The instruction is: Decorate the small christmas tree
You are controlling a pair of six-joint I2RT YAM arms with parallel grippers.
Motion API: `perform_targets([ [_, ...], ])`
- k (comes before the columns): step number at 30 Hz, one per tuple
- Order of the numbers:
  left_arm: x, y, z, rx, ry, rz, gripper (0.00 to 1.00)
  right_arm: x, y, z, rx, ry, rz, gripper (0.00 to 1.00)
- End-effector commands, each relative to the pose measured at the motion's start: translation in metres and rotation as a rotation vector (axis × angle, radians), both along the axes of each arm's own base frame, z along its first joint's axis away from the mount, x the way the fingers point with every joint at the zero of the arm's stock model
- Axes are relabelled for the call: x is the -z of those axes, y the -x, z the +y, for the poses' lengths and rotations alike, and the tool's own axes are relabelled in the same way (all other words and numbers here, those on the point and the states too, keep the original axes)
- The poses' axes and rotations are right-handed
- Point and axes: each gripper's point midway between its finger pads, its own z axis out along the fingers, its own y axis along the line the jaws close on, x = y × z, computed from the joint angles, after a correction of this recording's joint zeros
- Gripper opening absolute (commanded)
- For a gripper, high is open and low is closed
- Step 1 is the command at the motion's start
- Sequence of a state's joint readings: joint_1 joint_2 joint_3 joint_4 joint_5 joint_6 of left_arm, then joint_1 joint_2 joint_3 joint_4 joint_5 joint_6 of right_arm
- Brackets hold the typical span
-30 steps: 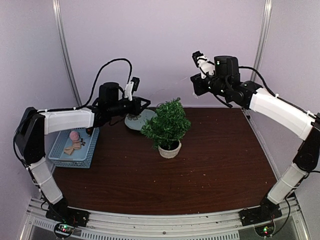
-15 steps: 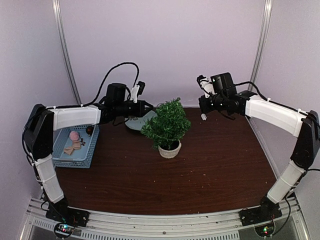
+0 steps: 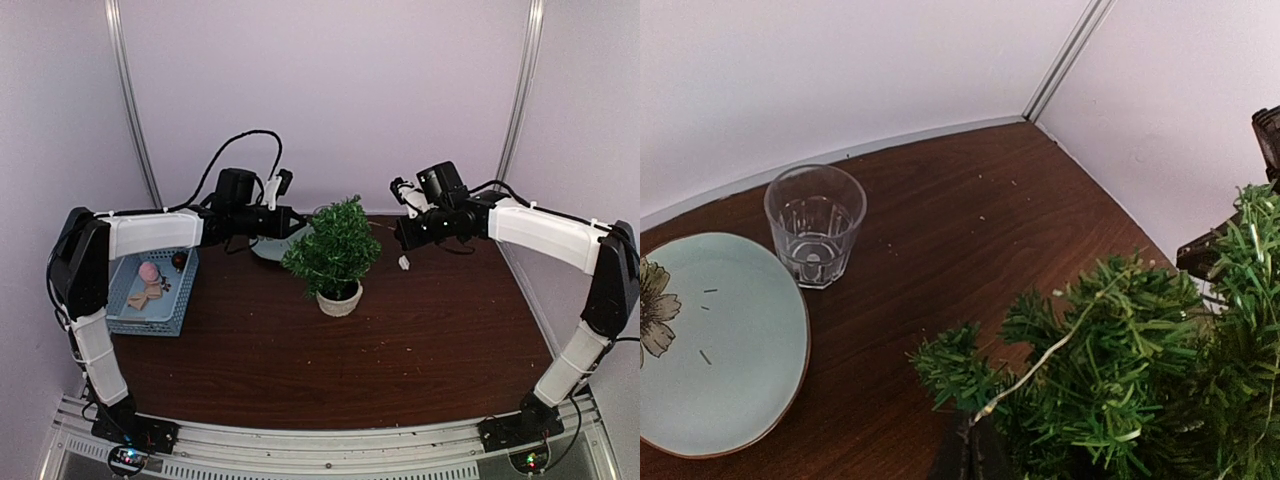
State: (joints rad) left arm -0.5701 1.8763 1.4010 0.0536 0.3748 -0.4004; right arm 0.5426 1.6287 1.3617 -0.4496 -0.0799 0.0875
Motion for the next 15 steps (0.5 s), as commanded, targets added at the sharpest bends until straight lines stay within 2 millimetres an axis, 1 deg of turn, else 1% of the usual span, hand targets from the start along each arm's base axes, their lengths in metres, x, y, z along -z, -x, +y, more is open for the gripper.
perform_targets([
  [1, -0.01, -0.005, -0.003, 0.009, 0.008, -0.034, 0.0, 0.019, 0.019, 0.01, -0.048, -0.08, 0.114, 0.0],
  [5, -0.01, -0.005, -0.002, 0.006, 0.006, -0.032, 0.0, 0.023, 0.031, 0.014, -0.059, -0.123, 0.155, 0.0],
  [10, -0.009, -0.004, -0.001, 0.006, 0.003, -0.03, 0.0, 0.04, 0.04, 0.017, -0.066, -0.137, 0.19, 0.0],
  [13, -0.008, -0.004, -0.001, 0.006, 0.0, -0.029, 0.0, 0.047, 0.045, 0.023, -0.085, -0.157, 0.216, 0.0],
  [15, -0.007, -0.004, -0.001, 0.004, -0.001, -0.027, 0.0, 0.048, 0.047, 0.028, -0.096, -0.179, 0.226, 0.0],
])
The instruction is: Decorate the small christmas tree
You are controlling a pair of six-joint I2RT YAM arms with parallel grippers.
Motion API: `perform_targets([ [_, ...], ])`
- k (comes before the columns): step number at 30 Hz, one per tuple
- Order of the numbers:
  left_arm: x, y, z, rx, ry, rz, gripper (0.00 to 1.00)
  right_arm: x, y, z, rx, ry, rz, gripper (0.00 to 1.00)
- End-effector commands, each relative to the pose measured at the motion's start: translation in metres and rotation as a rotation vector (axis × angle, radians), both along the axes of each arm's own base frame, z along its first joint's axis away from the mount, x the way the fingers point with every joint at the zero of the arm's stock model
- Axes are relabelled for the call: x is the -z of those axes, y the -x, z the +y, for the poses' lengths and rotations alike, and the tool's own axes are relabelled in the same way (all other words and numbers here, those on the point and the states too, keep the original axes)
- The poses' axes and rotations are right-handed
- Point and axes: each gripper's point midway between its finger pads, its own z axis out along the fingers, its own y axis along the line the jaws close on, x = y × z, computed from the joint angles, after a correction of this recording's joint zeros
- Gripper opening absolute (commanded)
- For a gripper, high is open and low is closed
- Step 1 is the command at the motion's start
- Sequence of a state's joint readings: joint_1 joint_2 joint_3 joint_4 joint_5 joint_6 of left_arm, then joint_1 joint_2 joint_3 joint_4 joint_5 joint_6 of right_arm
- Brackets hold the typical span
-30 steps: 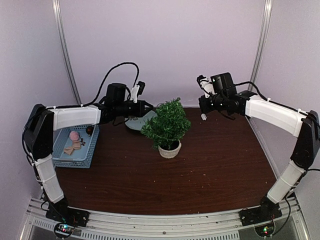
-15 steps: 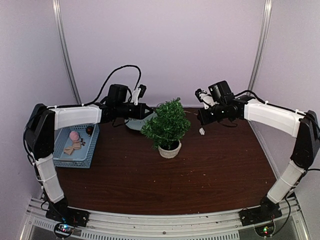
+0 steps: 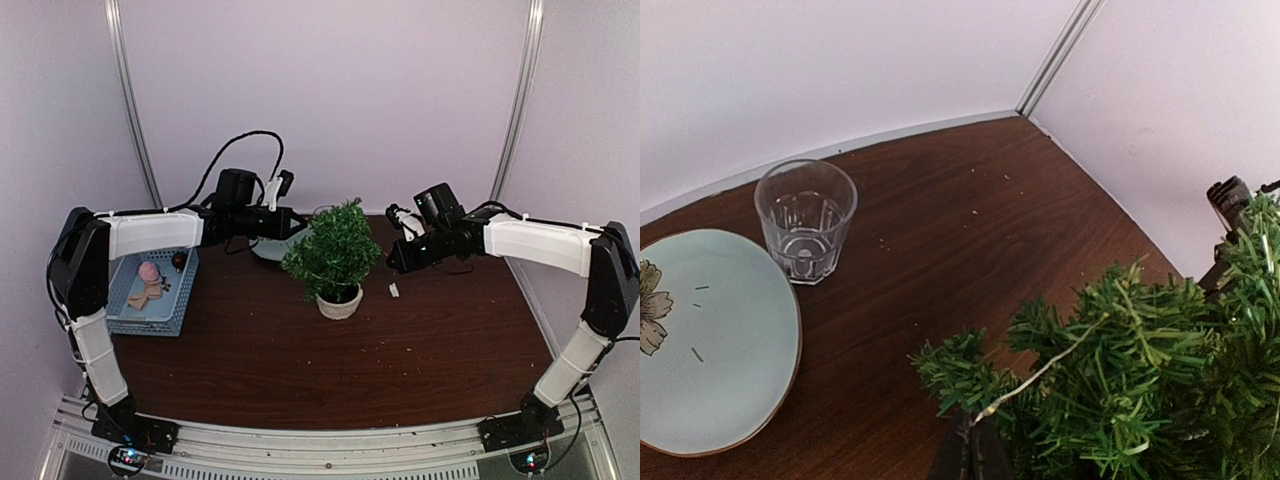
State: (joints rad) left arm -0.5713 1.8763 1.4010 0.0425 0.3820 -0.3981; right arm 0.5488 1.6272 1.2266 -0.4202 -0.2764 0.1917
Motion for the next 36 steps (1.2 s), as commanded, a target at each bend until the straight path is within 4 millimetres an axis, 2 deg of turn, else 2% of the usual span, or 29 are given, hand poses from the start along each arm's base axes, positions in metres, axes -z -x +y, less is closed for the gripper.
perform_targets([
  [1, -0.009, -0.006, 0.0, -0.005, 0.003, -0.037, 0.0, -0.003, 0.01, 0.011, -0.022, -0.066, 0.024, 0.0],
  [10, -0.01, -0.006, 0.002, -0.011, 0.002, -0.037, 0.0, -0.02, 0.013, 0.015, -0.027, -0.113, -0.004, 0.0],
  [20, -0.007, -0.005, 0.002, -0.012, 0.001, -0.034, 0.0, 0.023, 0.012, 0.03, -0.027, -0.162, 0.07, 0.0],
  [23, -0.006, -0.004, 0.003, -0.012, 0.0, -0.031, 0.0, 0.029, 0.011, 0.036, -0.034, -0.178, 0.084, 0.0],
  [28, -0.008, -0.004, 0.004, -0.015, -0.002, -0.037, 0.0, 0.015, 0.011, 0.034, -0.027, -0.176, 0.051, 0.0],
  [36, -0.012, -0.004, 0.004, -0.015, 0.0, -0.043, 0.0, -0.028, 0.013, 0.017, -0.009, -0.128, -0.045, 0.0],
])
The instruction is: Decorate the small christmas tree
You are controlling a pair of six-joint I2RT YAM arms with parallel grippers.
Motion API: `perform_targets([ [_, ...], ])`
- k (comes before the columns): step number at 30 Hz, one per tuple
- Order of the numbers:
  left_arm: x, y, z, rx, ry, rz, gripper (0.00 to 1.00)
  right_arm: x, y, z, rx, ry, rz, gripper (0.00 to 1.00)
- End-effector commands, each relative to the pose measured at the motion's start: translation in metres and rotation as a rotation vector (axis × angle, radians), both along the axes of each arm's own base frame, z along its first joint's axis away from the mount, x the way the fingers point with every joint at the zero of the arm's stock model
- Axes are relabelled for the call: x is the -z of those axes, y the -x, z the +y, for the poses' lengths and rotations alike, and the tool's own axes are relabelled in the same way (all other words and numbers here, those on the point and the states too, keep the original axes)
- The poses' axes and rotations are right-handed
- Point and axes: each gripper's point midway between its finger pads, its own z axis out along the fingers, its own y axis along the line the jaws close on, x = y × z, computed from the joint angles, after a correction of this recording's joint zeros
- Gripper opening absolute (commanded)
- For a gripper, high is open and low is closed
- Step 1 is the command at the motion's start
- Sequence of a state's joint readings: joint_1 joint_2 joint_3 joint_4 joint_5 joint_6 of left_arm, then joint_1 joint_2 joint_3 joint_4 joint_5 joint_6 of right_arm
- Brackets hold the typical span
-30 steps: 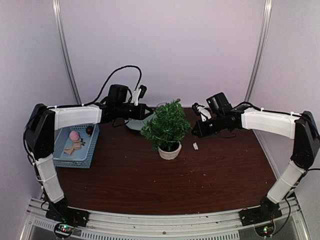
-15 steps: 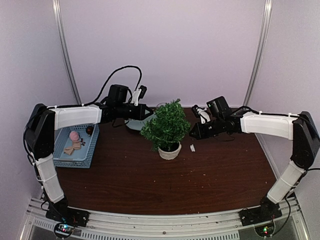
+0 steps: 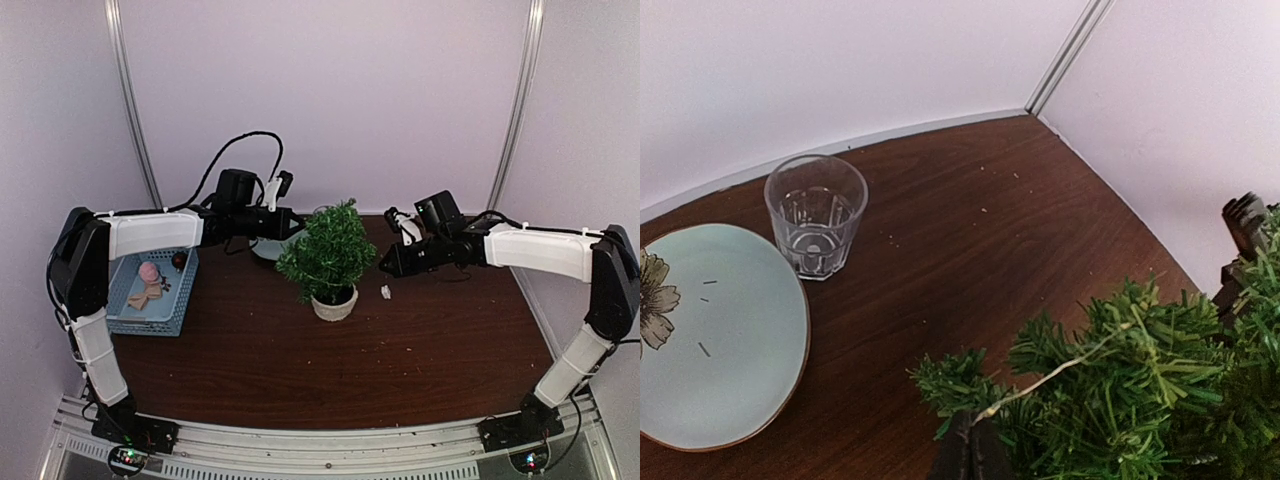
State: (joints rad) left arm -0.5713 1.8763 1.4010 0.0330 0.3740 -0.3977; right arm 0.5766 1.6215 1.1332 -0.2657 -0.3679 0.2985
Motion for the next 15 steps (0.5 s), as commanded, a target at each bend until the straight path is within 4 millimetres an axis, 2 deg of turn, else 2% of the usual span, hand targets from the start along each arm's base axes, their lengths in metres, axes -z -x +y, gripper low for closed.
perform_targets([
  [1, -0.013, -0.004, 0.002, -0.008, 0.007, -0.048, 0.0, -0.041, 0.001, -0.009, 0.016, 0.009, -0.09, 0.0],
  [6, -0.014, -0.004, 0.002, -0.007, 0.005, -0.049, 0.0, -0.056, 0.005, -0.008, 0.012, -0.021, -0.104, 0.0],
  [15, -0.014, -0.004, 0.003, -0.01, 0.004, -0.05, 0.0, -0.031, 0.011, 0.016, -0.025, -0.059, -0.031, 0.0],
])
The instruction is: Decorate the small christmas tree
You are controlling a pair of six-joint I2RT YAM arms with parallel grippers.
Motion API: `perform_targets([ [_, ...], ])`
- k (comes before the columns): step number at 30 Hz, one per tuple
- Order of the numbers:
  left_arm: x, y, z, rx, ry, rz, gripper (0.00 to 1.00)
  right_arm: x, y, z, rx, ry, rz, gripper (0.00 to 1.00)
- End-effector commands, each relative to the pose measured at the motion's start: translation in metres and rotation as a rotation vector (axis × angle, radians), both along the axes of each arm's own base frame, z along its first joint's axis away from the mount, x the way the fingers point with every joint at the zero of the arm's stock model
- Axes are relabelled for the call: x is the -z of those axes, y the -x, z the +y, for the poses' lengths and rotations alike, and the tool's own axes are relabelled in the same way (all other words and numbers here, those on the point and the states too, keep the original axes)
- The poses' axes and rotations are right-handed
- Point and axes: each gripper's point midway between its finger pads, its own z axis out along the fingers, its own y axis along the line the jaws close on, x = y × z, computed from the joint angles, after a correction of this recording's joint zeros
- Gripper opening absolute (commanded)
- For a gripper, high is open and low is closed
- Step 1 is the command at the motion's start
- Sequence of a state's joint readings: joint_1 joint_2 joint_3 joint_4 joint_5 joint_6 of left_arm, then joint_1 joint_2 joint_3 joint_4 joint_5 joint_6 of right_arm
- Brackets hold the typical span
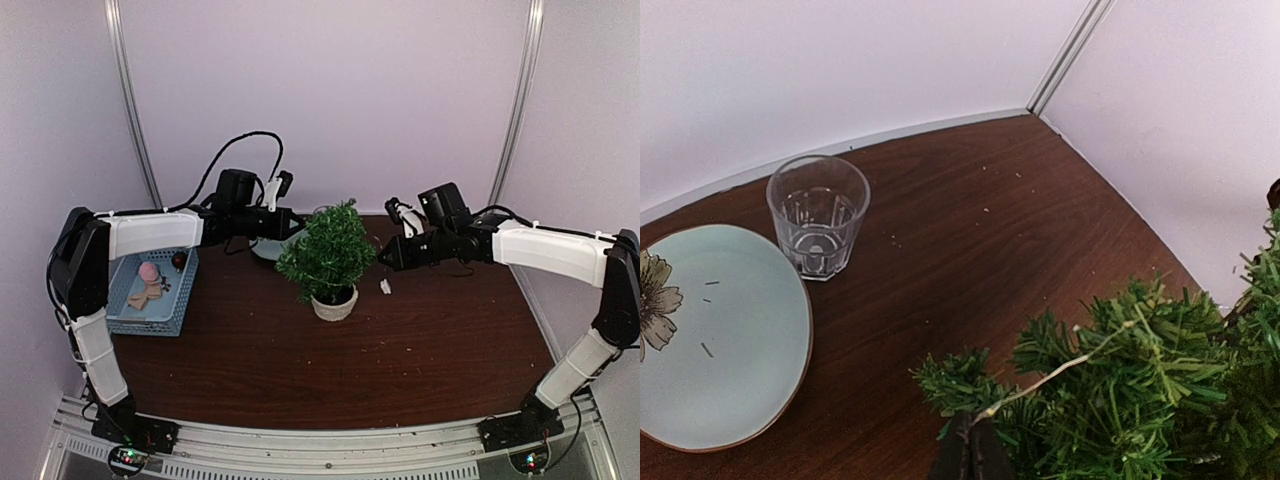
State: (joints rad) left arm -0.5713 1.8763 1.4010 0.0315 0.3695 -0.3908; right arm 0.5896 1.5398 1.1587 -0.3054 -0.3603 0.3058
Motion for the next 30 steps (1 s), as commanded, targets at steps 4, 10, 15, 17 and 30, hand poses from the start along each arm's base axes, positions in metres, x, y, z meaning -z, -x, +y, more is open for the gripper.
perform_targets([
  [4, -0.011, -0.004, 0.002, -0.009, 0.006, -0.042, 0.0, 0.024, 0.009, 0.028, -0.038, -0.019, 0.047, 0.0],
  [10, -0.008, -0.004, 0.002, -0.008, 0.004, -0.035, 0.0, 0.058, 0.003, 0.028, 0.002, 0.019, 0.087, 0.0],
  [15, -0.008, -0.002, 0.004, -0.013, -0.003, -0.038, 0.0, 0.069, -0.004, 0.023, 0.042, 0.047, 0.08, 0.02],
  [17, -0.008, -0.001, 0.005, -0.012, -0.003, -0.039, 0.0, 0.066, -0.005, 0.02, 0.053, 0.048, 0.07, 0.06],
  [30, -0.032, 0.002, 0.014, -0.041, 0.001, -0.068, 0.26, 0.033, -0.007, 0.002, 0.091, 0.045, -0.001, 0.41],
])
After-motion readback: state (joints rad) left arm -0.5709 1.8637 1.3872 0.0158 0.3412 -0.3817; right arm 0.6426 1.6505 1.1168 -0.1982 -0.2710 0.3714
